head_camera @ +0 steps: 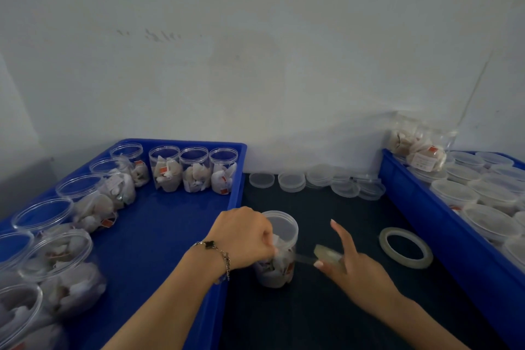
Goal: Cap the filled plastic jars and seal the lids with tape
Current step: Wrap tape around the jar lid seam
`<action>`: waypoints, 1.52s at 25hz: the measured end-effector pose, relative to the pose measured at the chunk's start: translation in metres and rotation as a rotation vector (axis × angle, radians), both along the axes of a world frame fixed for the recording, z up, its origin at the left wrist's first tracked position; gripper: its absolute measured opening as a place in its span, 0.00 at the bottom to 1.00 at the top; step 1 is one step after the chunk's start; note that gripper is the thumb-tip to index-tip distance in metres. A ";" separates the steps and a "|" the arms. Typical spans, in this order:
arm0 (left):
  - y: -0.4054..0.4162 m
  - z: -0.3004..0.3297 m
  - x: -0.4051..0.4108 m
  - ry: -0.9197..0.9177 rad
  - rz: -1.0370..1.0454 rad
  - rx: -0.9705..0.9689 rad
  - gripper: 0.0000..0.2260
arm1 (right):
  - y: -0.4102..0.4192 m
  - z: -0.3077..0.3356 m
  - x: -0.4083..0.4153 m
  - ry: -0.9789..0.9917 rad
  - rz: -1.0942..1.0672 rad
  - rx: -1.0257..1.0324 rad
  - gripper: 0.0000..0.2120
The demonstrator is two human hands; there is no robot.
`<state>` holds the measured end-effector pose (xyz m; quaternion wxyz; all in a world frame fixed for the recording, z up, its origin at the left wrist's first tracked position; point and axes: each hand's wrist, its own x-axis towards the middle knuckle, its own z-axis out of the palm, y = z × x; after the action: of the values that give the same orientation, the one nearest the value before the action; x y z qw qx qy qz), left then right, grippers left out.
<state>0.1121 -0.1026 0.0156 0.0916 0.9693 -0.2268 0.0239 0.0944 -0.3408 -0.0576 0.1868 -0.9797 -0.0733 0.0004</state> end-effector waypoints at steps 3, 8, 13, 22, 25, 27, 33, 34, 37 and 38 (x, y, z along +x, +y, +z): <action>0.002 0.001 0.001 -0.002 0.030 0.043 0.07 | 0.006 0.002 0.005 -0.113 -0.024 -0.064 0.51; -0.006 -0.008 -0.001 0.007 0.039 0.176 0.11 | 0.005 -0.001 0.012 -0.215 -0.037 -0.158 0.51; -0.013 -0.017 -0.001 -0.060 0.115 0.260 0.14 | 0.009 -0.003 0.027 -0.213 -0.038 -0.162 0.50; -0.004 -0.016 -0.006 0.037 0.137 0.059 0.15 | 0.001 -0.003 0.028 -0.261 0.003 -0.147 0.51; -0.004 -0.022 -0.008 0.055 0.173 0.047 0.15 | 0.004 -0.002 0.027 -0.232 0.020 -0.178 0.51; -0.005 -0.025 -0.007 0.039 0.194 0.054 0.15 | 0.007 -0.002 0.029 -0.214 0.016 -0.183 0.51; -0.007 -0.027 -0.005 0.052 0.223 0.077 0.15 | 0.008 -0.003 0.037 -0.171 0.013 -0.173 0.49; -0.007 -0.027 -0.005 0.055 0.223 0.077 0.15 | 0.009 -0.003 0.037 -0.158 0.009 -0.170 0.49; -0.007 -0.027 -0.004 0.063 0.231 0.085 0.16 | 0.009 -0.003 0.039 -0.139 -0.005 -0.169 0.50; -0.007 -0.026 -0.003 0.066 0.234 0.089 0.16 | 0.010 -0.003 0.040 -0.139 -0.005 -0.173 0.48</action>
<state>0.1086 -0.1099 -0.0108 0.0524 0.9925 -0.1101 -0.0074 0.1343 -0.3310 -0.0604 0.0961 -0.9900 -0.0831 -0.0618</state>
